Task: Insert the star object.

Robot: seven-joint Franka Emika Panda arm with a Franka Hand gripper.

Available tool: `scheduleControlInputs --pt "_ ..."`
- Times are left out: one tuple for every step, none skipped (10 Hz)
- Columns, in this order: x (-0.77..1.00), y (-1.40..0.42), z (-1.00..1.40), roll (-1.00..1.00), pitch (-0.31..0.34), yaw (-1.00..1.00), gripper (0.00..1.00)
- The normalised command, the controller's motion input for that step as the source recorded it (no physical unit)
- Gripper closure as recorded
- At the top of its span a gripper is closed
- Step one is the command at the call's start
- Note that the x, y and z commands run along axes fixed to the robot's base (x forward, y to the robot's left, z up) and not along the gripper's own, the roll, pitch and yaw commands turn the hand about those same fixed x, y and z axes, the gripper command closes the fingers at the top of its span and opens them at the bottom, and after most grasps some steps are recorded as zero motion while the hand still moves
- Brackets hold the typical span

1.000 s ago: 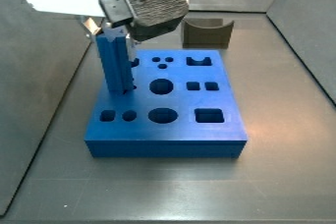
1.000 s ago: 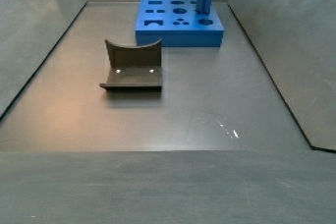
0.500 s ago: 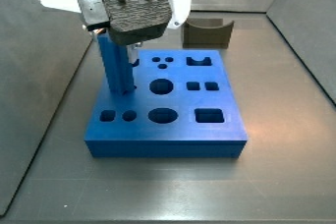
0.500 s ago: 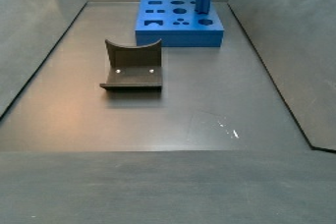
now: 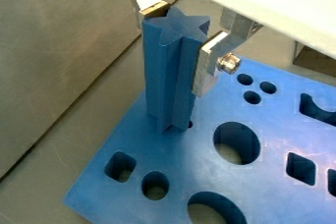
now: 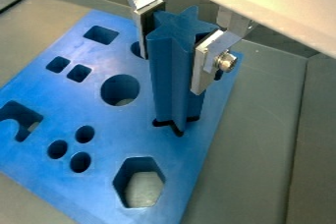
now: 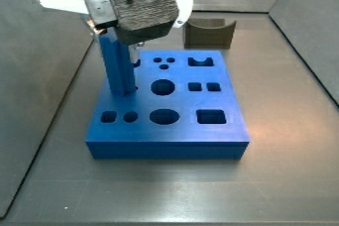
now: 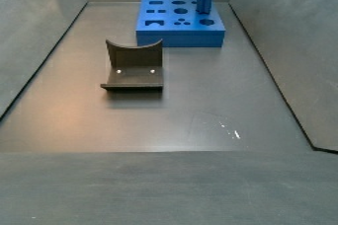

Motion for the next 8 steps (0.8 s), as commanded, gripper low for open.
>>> scheduleControlInputs --pt "0.04 0.18 -0.19 0.05 0.109 -0.05 1.00" --pt "0.00 0.09 -0.13 0.04 0.080 -0.05 1.00" --pt "0.00 0.00 -0.38 0.07 0.003 -0.04 1.00" --pt "-0.01 0.00 -0.55 0.04 -0.011 -0.08 1.00" --pt "-0.20 -0.16 -0.55 0.02 -0.094 -0.19 1.00" --pt "-0.20 -0.15 -0.49 0.01 -0.077 -0.15 1.00" --pt "-0.13 -0.10 -0.45 0.00 -0.041 -0.13 1.00" --pt "-0.02 -0.08 -0.45 0.00 -0.017 -0.10 1.00"
